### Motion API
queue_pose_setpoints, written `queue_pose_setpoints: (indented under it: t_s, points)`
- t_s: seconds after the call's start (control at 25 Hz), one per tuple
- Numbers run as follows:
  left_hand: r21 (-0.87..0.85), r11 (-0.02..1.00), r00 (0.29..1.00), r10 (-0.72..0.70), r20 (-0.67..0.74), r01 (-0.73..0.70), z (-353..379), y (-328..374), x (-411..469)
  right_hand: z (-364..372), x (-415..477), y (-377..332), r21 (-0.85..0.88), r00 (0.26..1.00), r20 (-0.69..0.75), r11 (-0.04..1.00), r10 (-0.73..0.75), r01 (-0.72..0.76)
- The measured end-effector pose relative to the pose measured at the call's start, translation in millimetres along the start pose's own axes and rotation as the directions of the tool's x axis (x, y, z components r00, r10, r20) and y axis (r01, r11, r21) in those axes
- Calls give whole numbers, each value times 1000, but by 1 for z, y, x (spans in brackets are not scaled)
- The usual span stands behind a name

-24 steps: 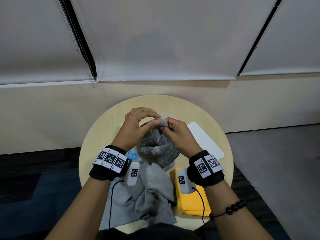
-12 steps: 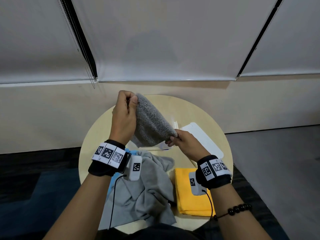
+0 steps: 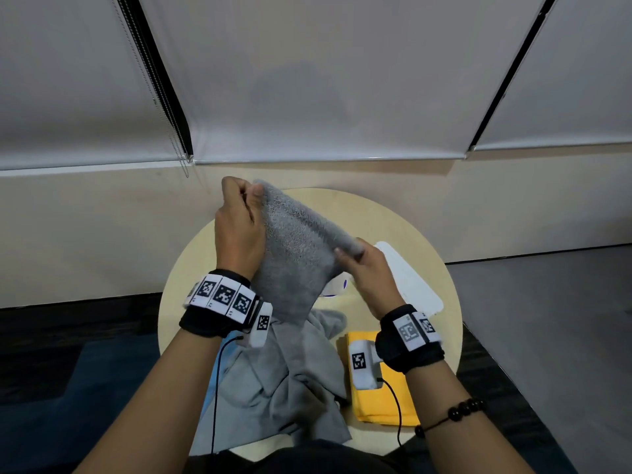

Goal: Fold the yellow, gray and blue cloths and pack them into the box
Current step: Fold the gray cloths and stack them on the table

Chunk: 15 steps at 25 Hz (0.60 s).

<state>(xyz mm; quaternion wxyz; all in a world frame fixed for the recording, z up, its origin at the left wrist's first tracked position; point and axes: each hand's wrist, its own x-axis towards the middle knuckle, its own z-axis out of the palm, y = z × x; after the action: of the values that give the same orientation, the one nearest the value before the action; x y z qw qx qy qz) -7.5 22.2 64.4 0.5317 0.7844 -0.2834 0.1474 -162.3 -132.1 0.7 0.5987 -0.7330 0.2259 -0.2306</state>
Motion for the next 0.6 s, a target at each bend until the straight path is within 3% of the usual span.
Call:
queue_pose_setpoints:
  t_s: [0.08, 0.12, 0.2, 0.32, 0.44, 0.6]
  points:
    - [111, 993, 997, -42, -69, 49, 6, -10, -13, 0, -1, -3, 271, 996, -55, 961, 74, -57]
    - [147, 987, 996, -62, -69, 72, 11, -15, -21, 2, 0, -6, 313, 988, -115, 948, 98, -58]
    - [151, 982, 993, -107, -51, 113, 22, -21, -35, 10, 0, -8, 205, 952, -287, 978, 103, -43]
    - [134, 978, 987, -154, -42, 158, 33, -28, -43, 15, -6, -3, -118, 899, -437, 992, -16, -39]
    - [100, 969, 974, -224, -21, 225, 40, -33, -50, 7, -9, 3, -321, 897, -429, 946, -108, -39]
    - [65, 951, 952, -305, 15, 303, 59, -29, -65, -9, -8, 17, -403, 898, -427, 911, -106, -83]
